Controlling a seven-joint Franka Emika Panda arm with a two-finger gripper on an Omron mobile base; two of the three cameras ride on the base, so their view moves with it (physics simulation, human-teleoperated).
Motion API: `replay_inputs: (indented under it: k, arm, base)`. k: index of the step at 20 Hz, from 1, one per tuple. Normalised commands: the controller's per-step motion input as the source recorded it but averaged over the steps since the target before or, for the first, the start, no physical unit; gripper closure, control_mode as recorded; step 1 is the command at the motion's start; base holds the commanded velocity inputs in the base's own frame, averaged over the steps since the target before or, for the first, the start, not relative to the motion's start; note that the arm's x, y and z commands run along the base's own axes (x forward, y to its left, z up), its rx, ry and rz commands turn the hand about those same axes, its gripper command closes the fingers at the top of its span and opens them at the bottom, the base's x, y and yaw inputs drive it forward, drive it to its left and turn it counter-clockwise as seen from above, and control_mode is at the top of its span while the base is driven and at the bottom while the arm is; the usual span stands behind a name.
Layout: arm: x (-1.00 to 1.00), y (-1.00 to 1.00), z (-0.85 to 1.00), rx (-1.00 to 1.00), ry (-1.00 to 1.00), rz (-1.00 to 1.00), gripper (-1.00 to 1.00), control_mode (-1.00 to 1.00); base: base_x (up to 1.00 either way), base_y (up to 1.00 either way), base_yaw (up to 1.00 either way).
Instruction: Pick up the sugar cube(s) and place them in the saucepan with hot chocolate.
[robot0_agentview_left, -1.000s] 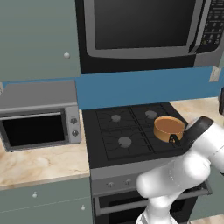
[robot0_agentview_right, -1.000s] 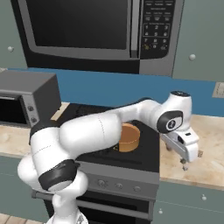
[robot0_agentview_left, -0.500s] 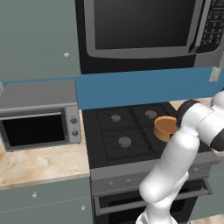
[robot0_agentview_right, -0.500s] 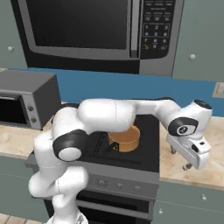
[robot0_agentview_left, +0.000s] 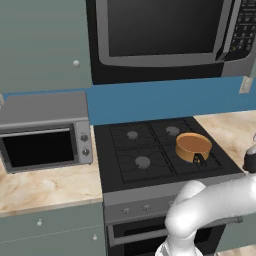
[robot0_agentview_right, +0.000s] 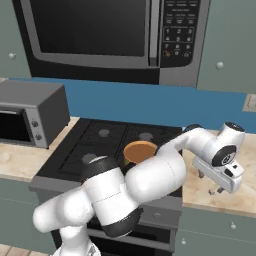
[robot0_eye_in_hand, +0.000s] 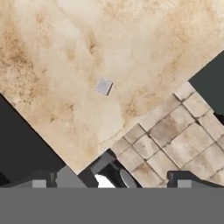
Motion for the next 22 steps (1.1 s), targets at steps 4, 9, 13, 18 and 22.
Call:
replay_inputs:
  k: [4, 9, 13, 18, 22]
  arm:
    - [0.27, -0.14, -0.03, 0.0, -0.02, 0.09, -1.0, -1.0]
    - [0.2, -0.01, -0.23, 0.0, 0.01, 0.07, -1.0, -1.0]
    - [0.12, 0.0, -0.29, 0.0, 0.06, 0.05, -1.0, -1.0]
    - [0.05, -0.04, -0.38, 0.0, 0.05, 0.03, -1.0, -1.0]
    - [0.05, -0.2, -0.42, 0.0, 0.02, 0.0, -1.0, -1.0]
  base:
    - [0.0, 0.0, 0.0]
    - [0.0, 0.0, 0.0]
    - [0.0, 0.0, 0.0]
    - [0.0, 0.0, 0.0]
    - [0.0, 0.0, 0.0]
